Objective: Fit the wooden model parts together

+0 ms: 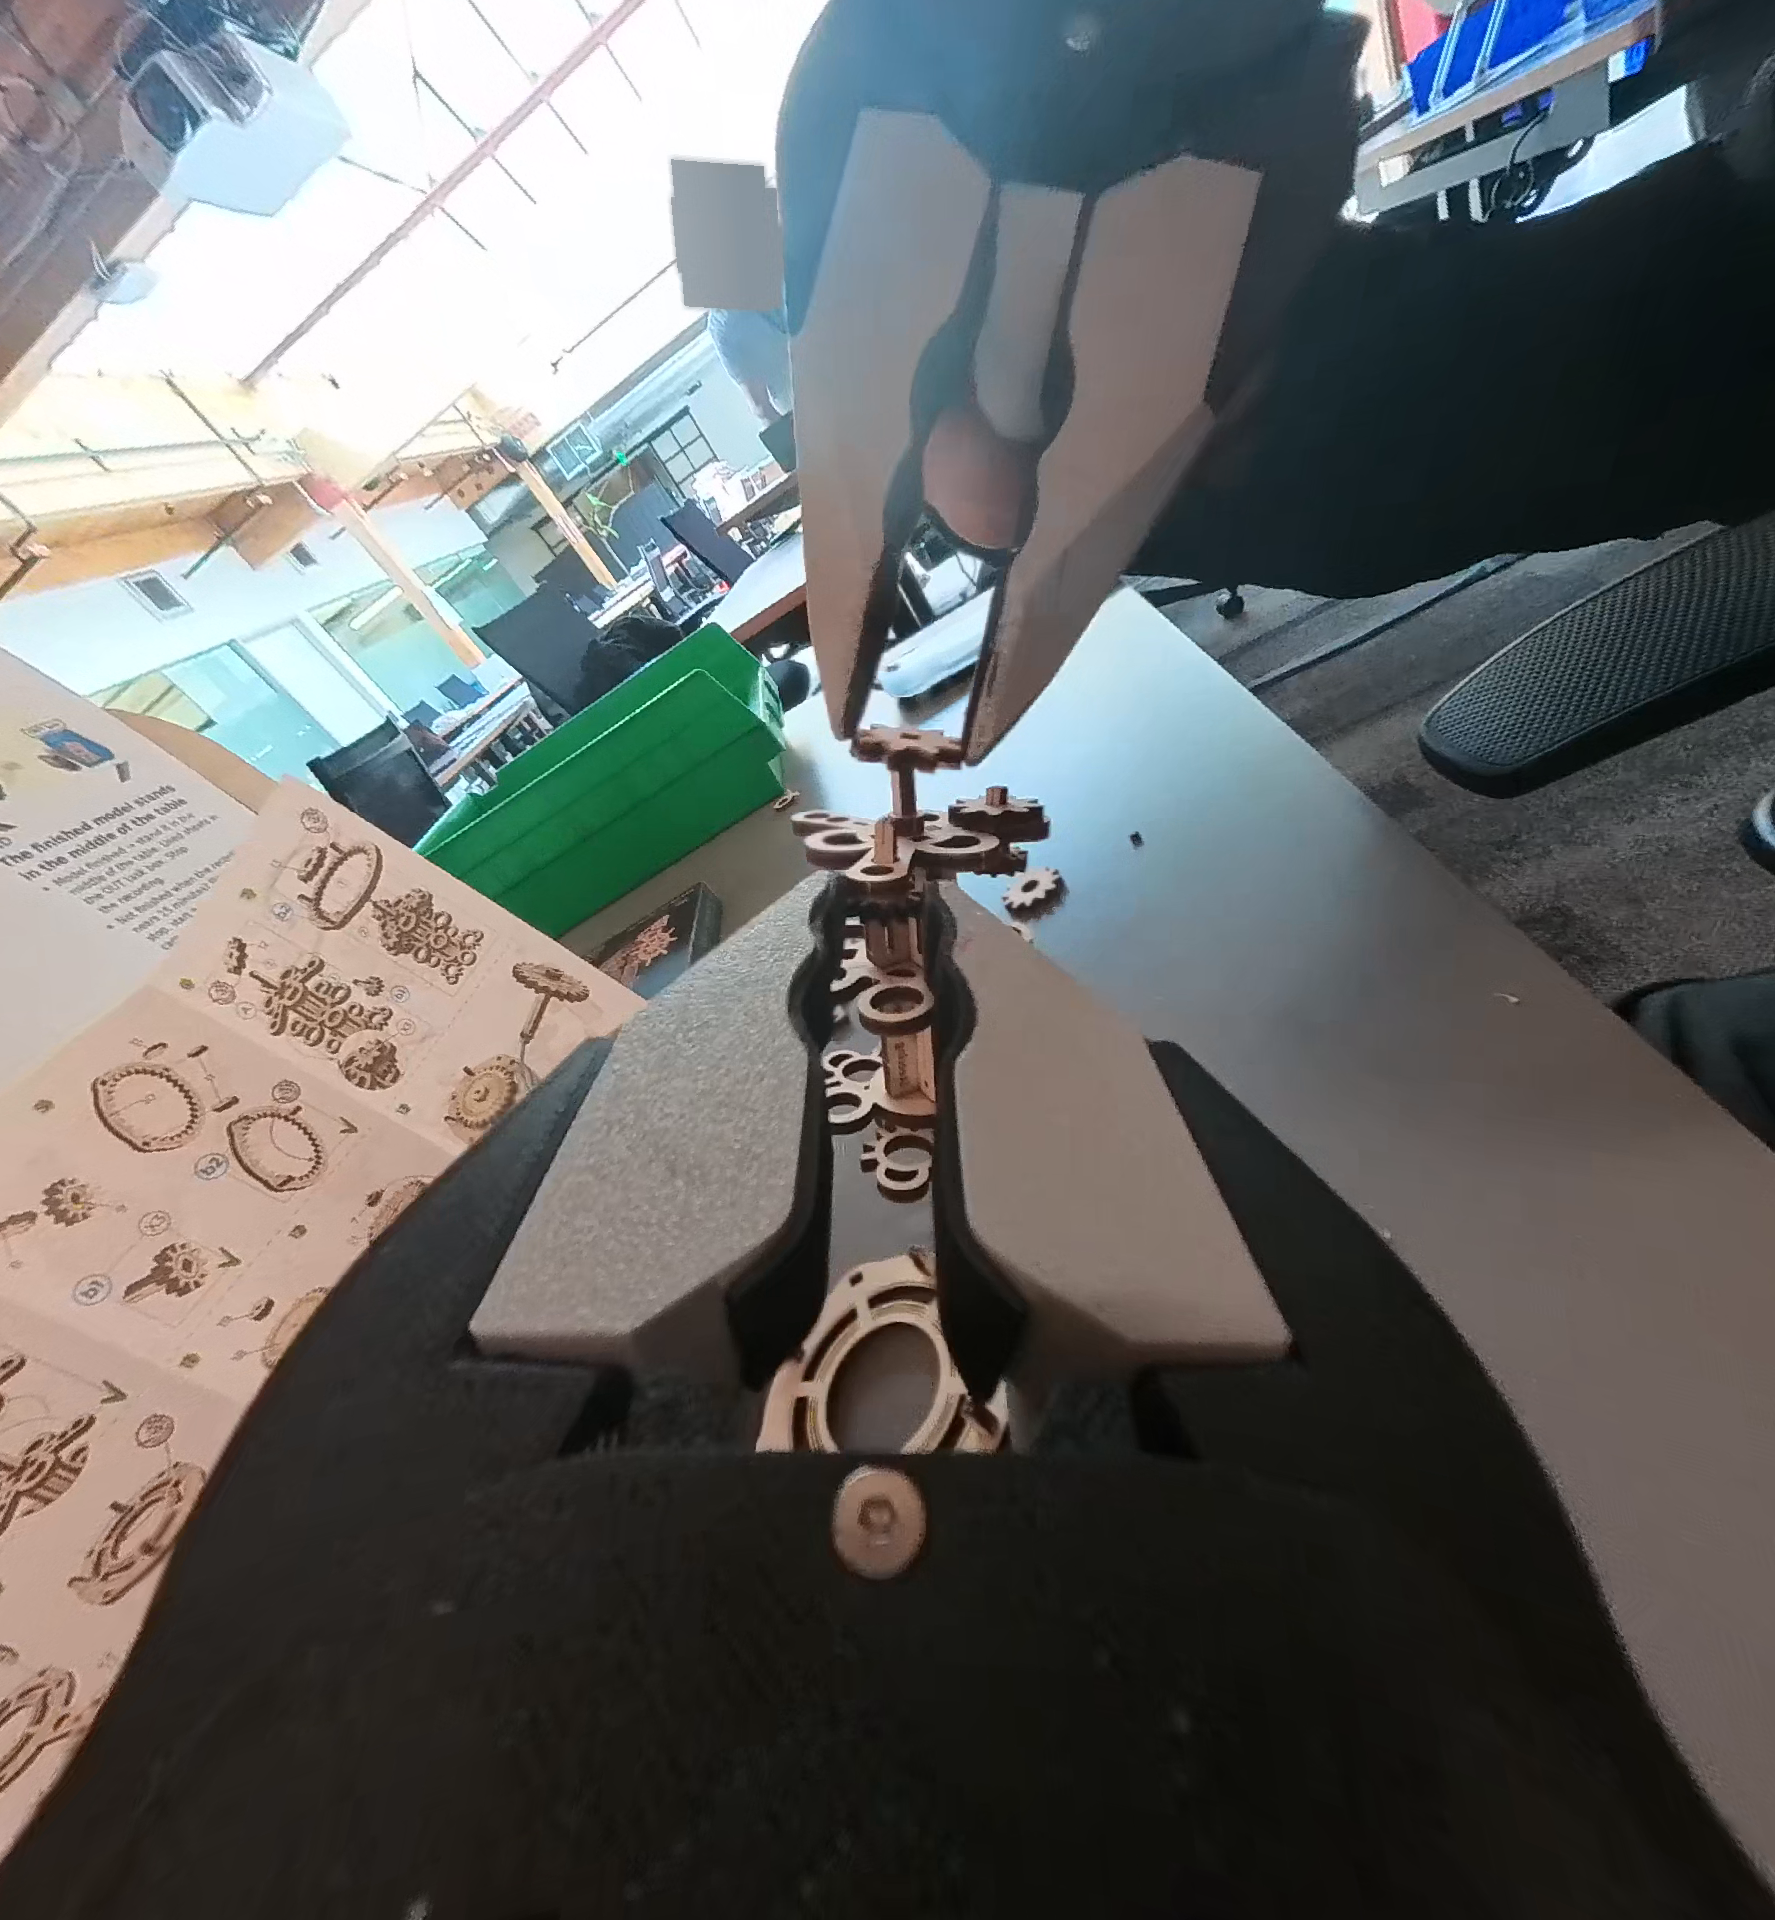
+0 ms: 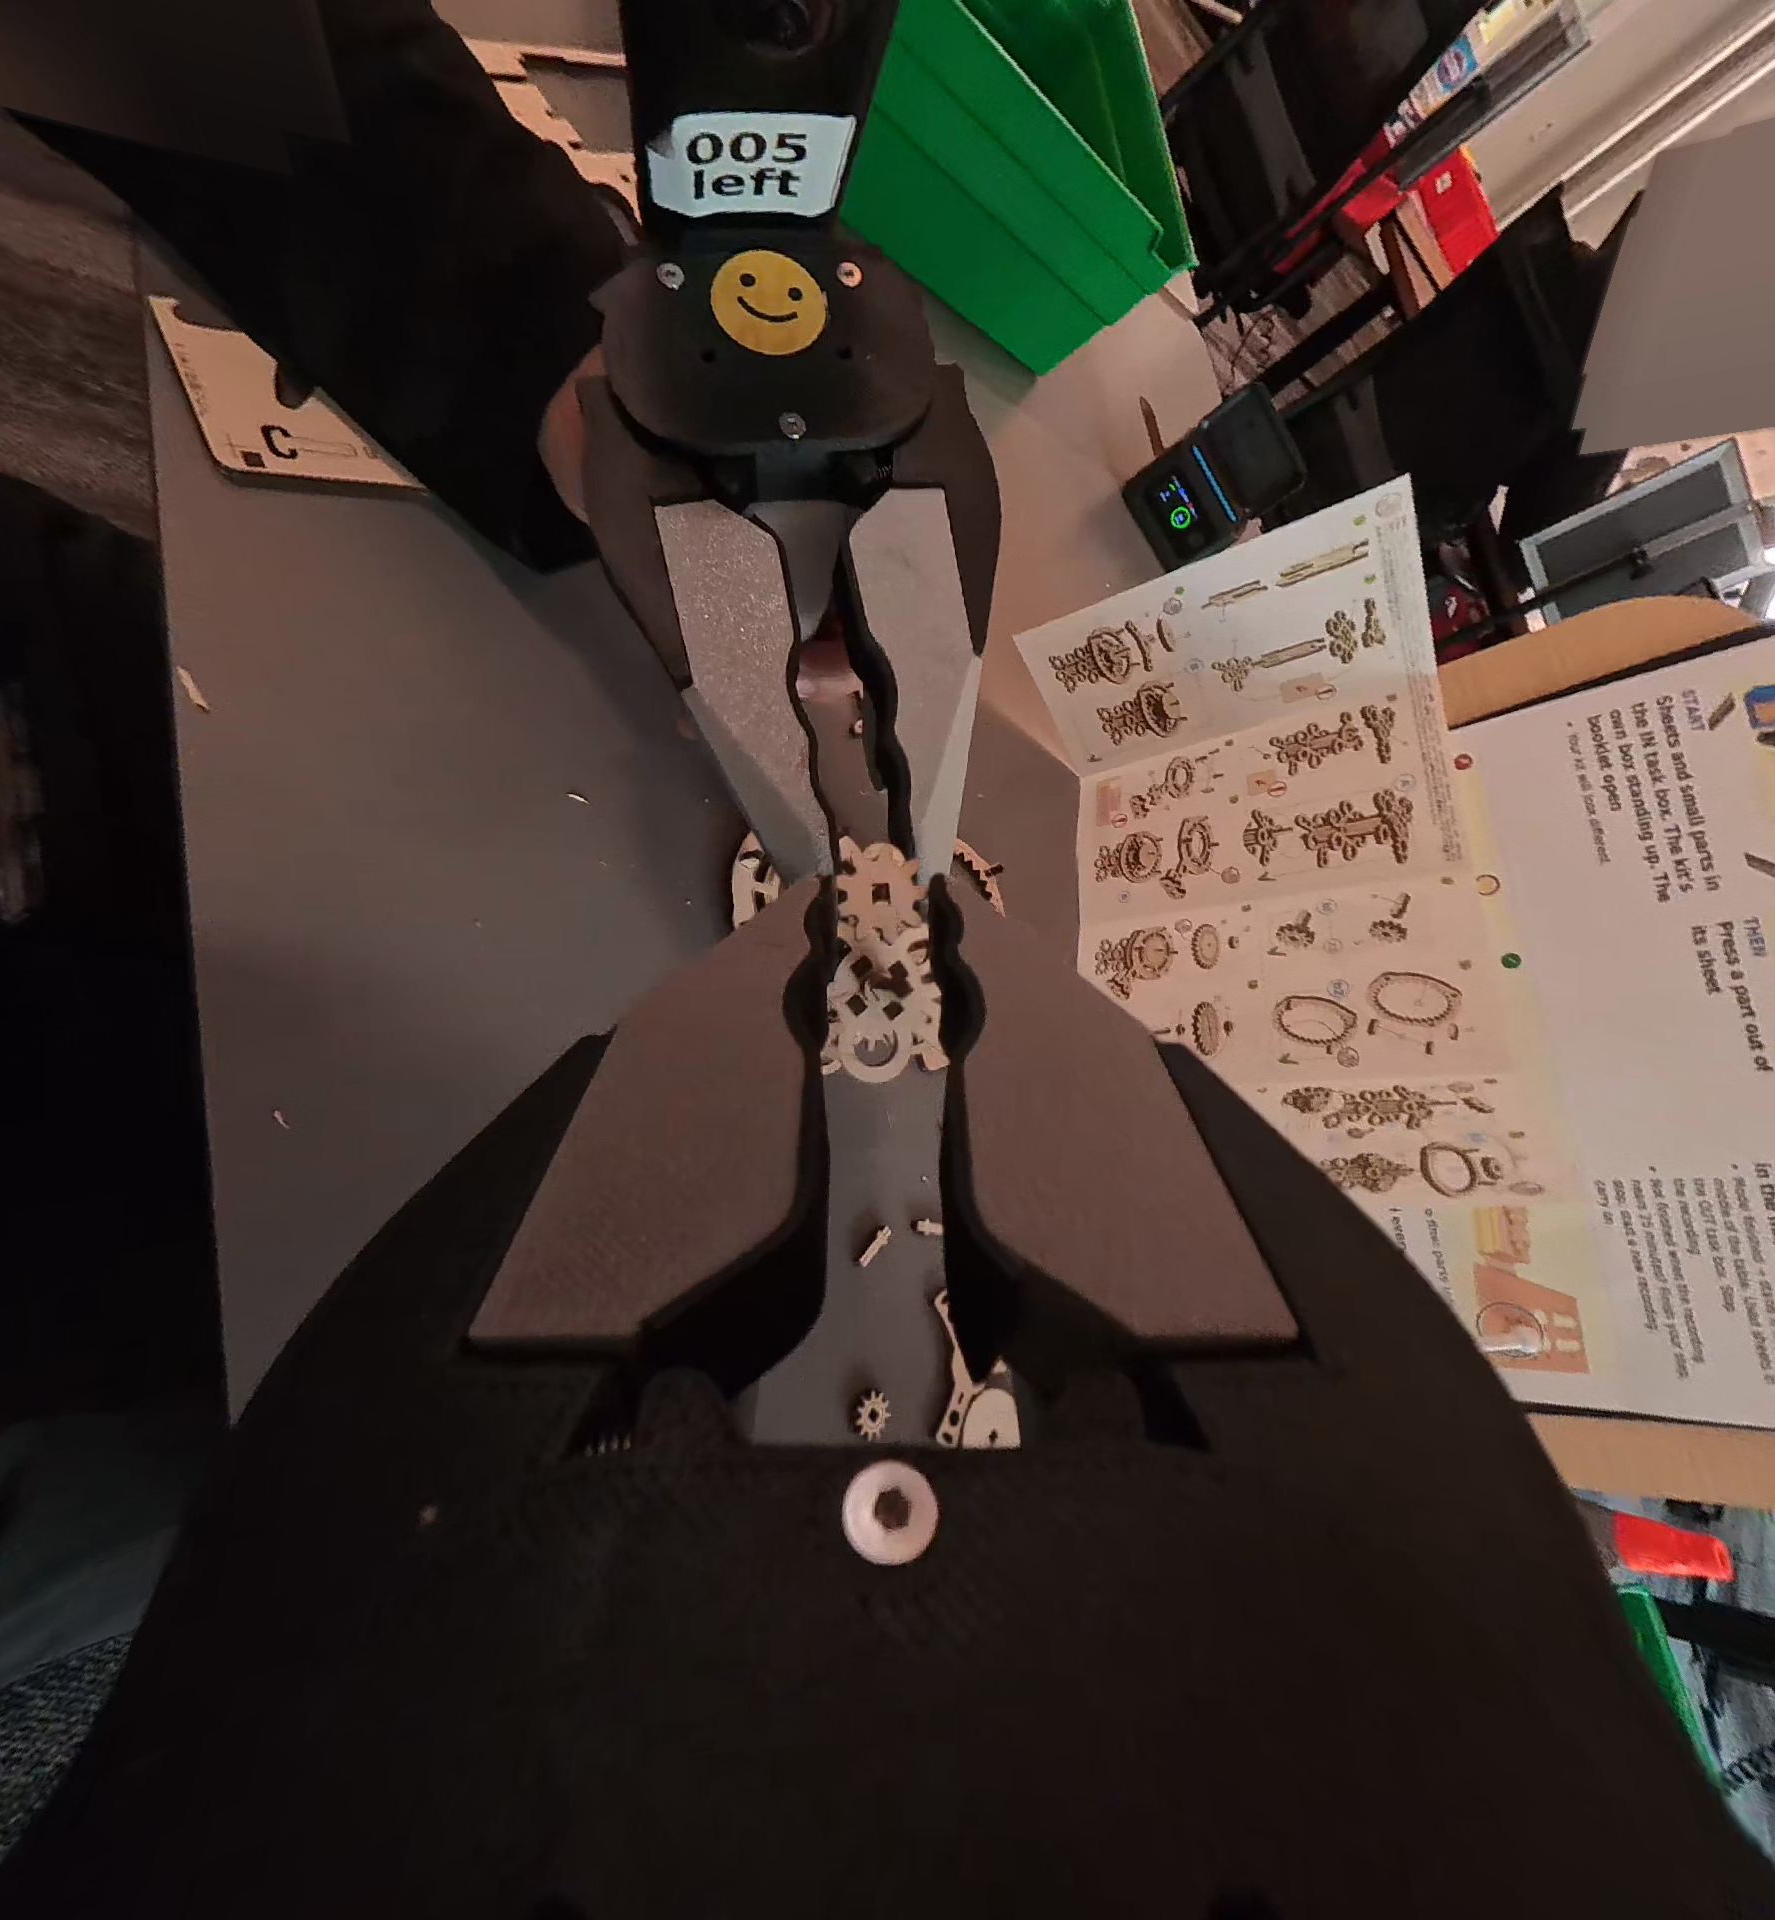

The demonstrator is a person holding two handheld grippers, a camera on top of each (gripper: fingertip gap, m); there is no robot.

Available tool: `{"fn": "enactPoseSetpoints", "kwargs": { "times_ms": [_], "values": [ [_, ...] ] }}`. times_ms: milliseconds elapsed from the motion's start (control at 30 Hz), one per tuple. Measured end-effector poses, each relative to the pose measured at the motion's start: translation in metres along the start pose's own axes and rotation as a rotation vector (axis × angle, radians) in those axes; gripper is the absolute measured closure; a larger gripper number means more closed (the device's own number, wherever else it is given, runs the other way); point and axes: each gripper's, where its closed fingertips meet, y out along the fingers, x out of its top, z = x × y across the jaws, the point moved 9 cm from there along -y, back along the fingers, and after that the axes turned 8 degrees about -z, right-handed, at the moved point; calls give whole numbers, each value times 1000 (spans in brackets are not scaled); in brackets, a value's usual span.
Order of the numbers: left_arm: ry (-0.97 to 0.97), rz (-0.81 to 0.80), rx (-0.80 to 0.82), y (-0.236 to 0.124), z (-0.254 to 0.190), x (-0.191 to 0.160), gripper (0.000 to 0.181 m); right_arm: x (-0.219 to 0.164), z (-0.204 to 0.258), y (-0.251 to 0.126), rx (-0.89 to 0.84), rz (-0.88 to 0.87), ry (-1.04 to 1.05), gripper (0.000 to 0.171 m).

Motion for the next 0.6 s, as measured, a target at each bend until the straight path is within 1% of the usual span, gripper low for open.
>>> {"fn": "enactPoseSetpoints", "kwargs": {
  "times_ms": [300, 600],
  "values": [
    [42, -15, 13, 0, -1, 3, 170, -4, -1, 6, -33, -4, 55, 158],
    [49, -15, 27, -1, 0, 3, 170, -2, 0, 7, -38, -7, 52, 158]
  ]
}}
